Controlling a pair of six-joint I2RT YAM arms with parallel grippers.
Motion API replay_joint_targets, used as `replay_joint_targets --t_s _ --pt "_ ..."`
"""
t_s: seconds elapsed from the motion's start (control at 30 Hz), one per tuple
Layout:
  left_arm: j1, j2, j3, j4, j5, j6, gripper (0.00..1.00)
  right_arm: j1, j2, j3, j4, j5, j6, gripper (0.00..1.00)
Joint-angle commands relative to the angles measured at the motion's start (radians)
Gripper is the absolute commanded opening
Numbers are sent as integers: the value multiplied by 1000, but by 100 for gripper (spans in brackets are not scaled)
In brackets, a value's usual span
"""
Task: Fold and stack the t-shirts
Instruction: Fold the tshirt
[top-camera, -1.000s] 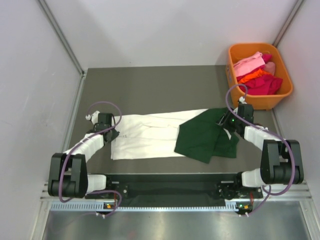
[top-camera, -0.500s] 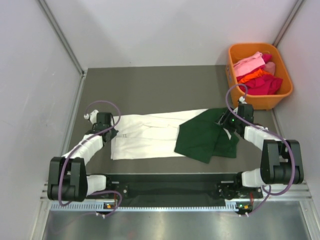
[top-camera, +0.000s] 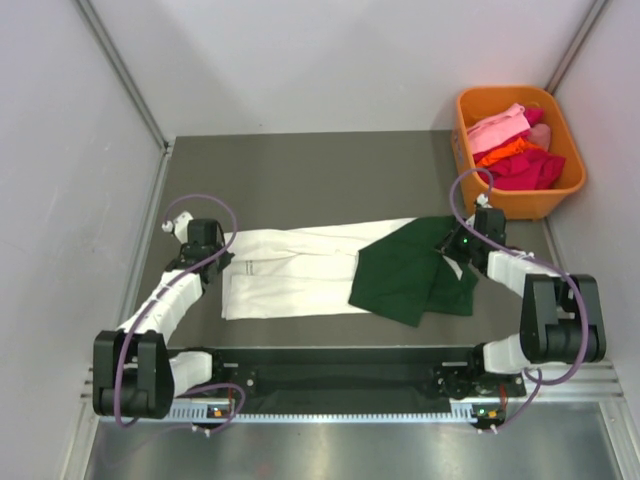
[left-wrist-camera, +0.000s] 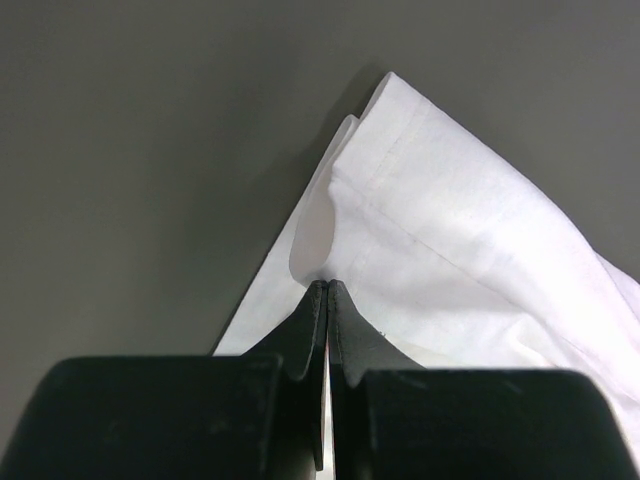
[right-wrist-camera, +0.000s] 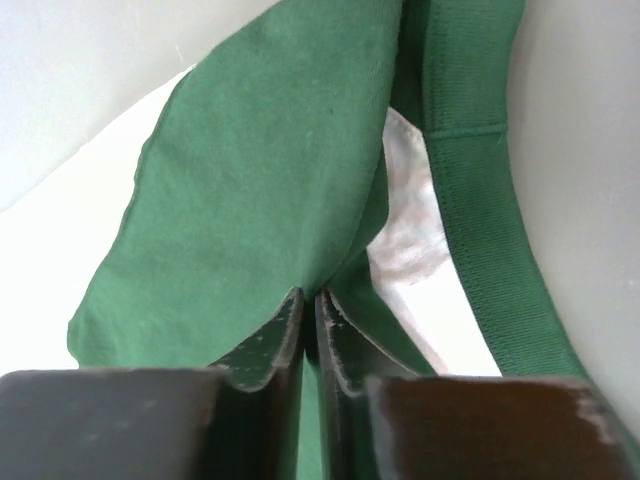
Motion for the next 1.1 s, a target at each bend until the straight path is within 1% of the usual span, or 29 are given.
replay_joint_targets --t_s 0.0,0.03,0.2,0.3,0.47,0.63,0.73,0.77,0.83,0.87,0.97,1.07 --pt "7 -16 30 -2 -7 17 0 -12 -2 1 28 -14 0 5" --pt "7 -16 30 -4 -10 17 0 -12 -19 1 20 -14 1 0" --pt "7 -25 44 -22 -45 16 0 -12 -105 26 -67 0 3 0" --pt "7 -29 48 -30 -72 13 0 -18 -129 55 -126 6 -3 0" --pt "7 -29 34 -28 -96 1 0 -52 -122 62 -153 -9 -9 0" --pt "7 -19 -4 -10 -99 -10 0 -113 -117 52 -147 -46 -15 0" --pt "7 -12 -28 7 -96 -15 0 -118 -108 53 -141 -52 -18 7" --pt "7 -7 -30 16 -90 -16 0 -118 -102 50 -129 -71 -20 13" --pt "7 2 -32 21 -89 -16 0 -118 -85 46 -114 -92 -20 22" --pt "7 10 -29 22 -86 -16 0 -118 -77 39 -103 -105 -20 31" --pt "7 19 -27 27 -82 -9 0 -118 -74 21 -87 -120 -18 38" --pt "7 25 -32 33 -81 -7 0 -116 -85 -2 -74 -134 -18 38"
